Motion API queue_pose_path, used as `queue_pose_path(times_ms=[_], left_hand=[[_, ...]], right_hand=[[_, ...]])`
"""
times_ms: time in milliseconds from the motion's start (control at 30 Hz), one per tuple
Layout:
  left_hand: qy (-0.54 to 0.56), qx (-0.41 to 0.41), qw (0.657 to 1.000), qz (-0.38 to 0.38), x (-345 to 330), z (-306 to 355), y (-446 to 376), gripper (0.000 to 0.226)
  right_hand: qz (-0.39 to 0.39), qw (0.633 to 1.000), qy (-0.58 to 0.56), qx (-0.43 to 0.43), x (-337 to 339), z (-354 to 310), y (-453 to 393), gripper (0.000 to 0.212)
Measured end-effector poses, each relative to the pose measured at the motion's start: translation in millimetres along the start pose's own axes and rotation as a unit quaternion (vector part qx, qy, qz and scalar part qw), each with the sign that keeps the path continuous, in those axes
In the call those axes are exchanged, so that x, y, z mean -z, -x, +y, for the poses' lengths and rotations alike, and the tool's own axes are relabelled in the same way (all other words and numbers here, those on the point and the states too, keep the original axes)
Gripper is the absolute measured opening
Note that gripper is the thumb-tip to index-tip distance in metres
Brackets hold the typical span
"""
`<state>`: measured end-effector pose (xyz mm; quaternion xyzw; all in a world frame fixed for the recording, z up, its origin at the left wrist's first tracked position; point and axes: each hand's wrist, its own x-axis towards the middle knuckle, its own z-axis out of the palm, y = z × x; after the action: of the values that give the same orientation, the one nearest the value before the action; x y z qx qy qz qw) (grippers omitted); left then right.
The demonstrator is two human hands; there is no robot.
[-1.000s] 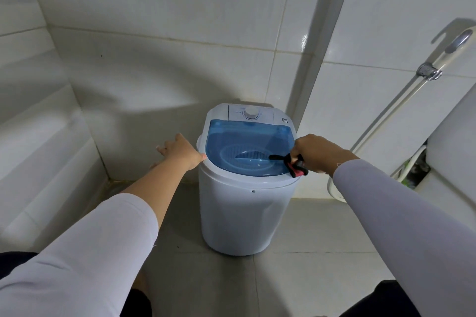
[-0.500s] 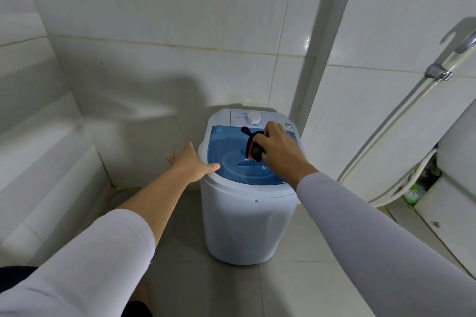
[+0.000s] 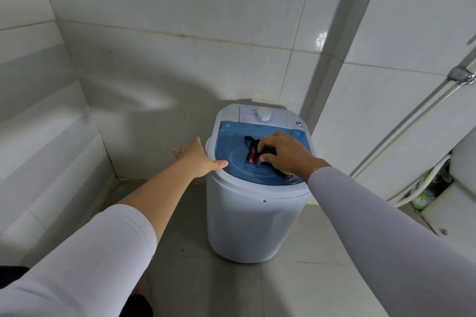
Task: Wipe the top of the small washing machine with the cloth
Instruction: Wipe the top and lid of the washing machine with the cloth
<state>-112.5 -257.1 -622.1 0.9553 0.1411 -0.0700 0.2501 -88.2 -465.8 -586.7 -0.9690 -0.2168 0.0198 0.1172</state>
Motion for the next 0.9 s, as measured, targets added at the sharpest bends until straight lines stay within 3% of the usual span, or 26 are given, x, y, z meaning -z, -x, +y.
queue_pose_path(times_ms=[133, 433, 733, 900], left_hand=[[-0.013, -0.002, 1.000, -0.004, -0.3, -0.4, -2.1, 0.109], [-0.008, 0.008, 1.000, -0.004, -8.0, -6.3, -15.3, 0.116], [0.005, 0.018, 1.000, 0.006, -17.0, -11.6, -26.9, 0.120], [0.001, 0.021, 1.000, 0.003, -18.3, -13.2, -30.8, 0.122]], right_hand=[[0.004, 0.999, 0.027, 0.016, -0.5, -8.7, -0.9, 0.034], [0.025, 0.972, 0.185, 0.142, 0.1, -25.1, -5.9, 0.026], [-0.046, 0.983, 0.151, 0.097, 8.6, -26.1, -5.2, 0.027], [-0.015, 0.990, 0.129, 0.048, -2.2, -26.4, -8.6, 0.015]])
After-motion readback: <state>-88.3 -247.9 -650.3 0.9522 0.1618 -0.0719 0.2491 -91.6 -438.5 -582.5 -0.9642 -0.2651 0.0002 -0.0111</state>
